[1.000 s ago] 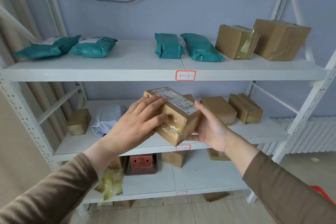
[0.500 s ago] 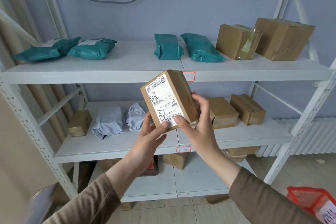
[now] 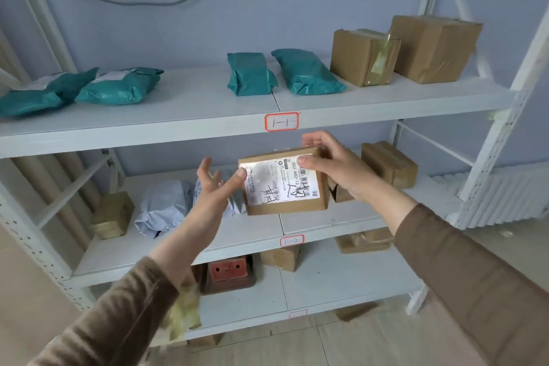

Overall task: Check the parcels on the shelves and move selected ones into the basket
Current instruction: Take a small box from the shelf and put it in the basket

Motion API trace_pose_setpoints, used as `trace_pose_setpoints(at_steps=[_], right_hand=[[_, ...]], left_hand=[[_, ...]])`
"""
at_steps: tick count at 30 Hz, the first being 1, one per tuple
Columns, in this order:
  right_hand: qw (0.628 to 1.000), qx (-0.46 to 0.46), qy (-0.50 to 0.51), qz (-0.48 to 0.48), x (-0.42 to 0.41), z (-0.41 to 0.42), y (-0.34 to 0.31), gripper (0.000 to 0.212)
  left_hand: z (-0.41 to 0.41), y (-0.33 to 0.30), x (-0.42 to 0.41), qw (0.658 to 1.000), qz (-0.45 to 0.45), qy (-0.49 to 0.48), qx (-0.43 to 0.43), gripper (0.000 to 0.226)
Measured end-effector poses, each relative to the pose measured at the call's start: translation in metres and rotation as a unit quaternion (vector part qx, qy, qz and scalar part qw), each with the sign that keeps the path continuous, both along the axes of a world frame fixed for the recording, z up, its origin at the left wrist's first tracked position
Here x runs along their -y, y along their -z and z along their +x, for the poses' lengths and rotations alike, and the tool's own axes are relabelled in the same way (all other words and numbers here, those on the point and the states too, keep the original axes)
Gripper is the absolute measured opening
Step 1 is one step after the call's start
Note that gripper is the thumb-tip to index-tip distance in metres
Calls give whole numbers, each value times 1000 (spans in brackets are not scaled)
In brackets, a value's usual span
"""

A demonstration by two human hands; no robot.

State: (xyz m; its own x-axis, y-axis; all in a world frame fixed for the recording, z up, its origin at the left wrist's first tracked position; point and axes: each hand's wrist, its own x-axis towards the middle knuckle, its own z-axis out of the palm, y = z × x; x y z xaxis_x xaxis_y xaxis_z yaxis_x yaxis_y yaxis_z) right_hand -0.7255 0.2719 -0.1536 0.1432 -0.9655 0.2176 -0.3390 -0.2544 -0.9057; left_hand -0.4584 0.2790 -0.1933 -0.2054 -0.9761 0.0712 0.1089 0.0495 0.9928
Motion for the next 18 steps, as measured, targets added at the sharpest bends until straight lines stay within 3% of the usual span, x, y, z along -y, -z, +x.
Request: trace_pose_setpoints(at_steps=[4,7,10,14,16,18], right_hand=[[991,-97,-64,72,2,-19,-11,96],[990,-86,-75,82,-5,-33,-12,104],[997,-12,-2,78,-20,-54,-5,111],[979,113,170,29,-60,-90,29,89],[964,178,195,42,-84,-103,58,90],[963,186,183,70,-105,-112,89,92]], left_hand=[[-10,-12,18,964,-42,198,170,140],[-40,-9,19,931,-43,290,216,121],[-72,7,16,937,-38,306,164,95],[-124,37,4,962,-2,271,25,74],[-152,46,-4,967,27,251,-29,63],[-184,55,-13,965,49,254,-52,60]])
